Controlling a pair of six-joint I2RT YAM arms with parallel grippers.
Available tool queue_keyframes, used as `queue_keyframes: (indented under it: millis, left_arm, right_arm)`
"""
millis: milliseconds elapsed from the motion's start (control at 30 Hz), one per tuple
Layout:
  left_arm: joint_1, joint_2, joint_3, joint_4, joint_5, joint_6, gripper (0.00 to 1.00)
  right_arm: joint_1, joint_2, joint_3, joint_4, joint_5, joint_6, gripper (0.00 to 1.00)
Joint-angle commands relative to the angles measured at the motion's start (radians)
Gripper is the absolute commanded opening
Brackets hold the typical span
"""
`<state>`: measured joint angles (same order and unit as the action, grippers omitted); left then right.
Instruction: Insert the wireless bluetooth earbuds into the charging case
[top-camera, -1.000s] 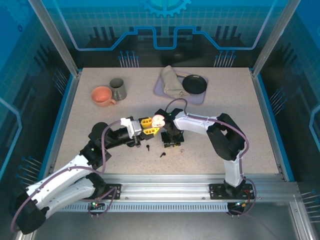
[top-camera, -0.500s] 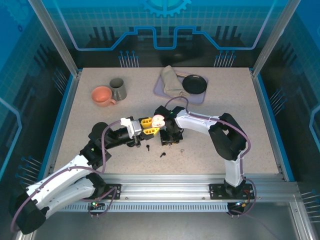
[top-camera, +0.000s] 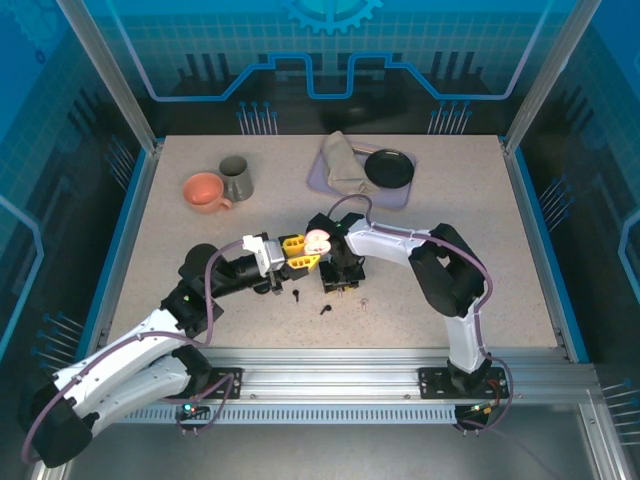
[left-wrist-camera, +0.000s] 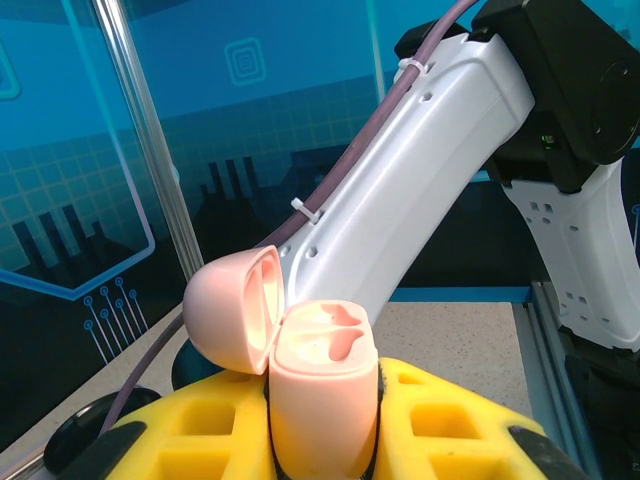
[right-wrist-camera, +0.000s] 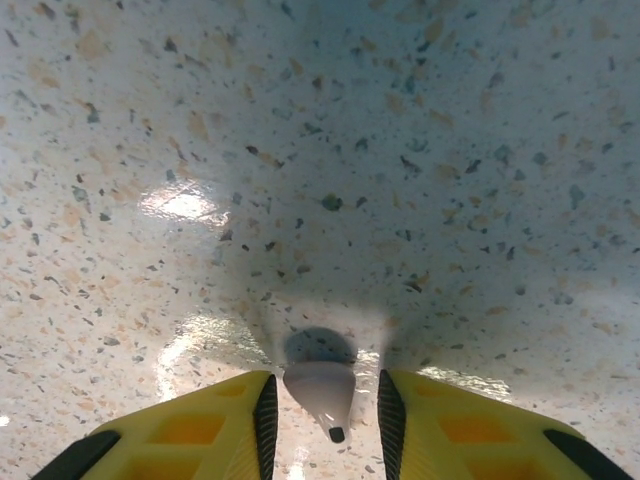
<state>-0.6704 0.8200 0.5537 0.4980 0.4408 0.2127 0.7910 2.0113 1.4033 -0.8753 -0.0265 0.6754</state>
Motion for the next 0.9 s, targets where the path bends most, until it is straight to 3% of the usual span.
queue_keyframes:
  millis: [0,867]
  left_arm:
    - [-0.006,-0.004,0.006,0.013,-0.006,0.014,0.00]
    - [-0.005,-0.012,-0.003,0.011,-0.017,0.022,0.00]
  right_arm:
    - [-0.004,0.023,0.028,-0.027,0.000,-0.001,0.35]
    - [0.031,0.109,0.097,-0.098,0.035,-0.007,0.29]
